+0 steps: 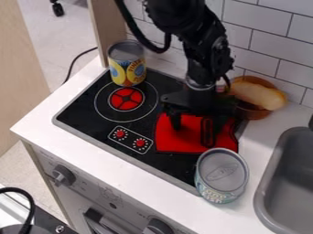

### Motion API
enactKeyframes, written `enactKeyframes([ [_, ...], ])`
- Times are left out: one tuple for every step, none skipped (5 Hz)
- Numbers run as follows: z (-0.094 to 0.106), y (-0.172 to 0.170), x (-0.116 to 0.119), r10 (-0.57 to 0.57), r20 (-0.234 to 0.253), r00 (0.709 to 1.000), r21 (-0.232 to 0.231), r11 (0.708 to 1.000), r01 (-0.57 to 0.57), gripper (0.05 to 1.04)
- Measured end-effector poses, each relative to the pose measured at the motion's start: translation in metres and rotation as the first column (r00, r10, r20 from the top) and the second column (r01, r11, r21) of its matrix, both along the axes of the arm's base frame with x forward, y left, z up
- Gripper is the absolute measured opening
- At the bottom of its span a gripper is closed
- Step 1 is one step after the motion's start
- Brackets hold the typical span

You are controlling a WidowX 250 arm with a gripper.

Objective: Move the red cloth on the lower left corner of the stove

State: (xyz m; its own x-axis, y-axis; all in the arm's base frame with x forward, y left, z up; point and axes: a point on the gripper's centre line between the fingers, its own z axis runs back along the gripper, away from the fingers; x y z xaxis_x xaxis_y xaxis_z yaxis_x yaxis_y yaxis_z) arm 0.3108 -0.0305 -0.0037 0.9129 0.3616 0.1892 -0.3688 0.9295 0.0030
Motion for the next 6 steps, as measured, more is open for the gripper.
enactKeyframes([
  [-0.001,0.001,0.003,0.001,0.018,1.0,-0.017,1.0,-0.001,0.703],
  [-0.004,-0.001,0.006,0.015,0.013,1.0,-0.035,0.999,-0.014,0.419],
  [-0.005,0.002,0.007,0.021,0.009,1.0,-0.037,0.999,-0.021,0.197],
  [-0.005,0.01,0.008,0.016,0.009,1.0,-0.015,1.0,-0.015,0.072],
  [-0.006,0.016,0.006,0.003,0.002,1.0,0.004,1.0,-0.003,0.054],
  [-0.007,0.021,0.003,-0.019,0.006,1.0,0.02,1.0,0.019,0.054],
])
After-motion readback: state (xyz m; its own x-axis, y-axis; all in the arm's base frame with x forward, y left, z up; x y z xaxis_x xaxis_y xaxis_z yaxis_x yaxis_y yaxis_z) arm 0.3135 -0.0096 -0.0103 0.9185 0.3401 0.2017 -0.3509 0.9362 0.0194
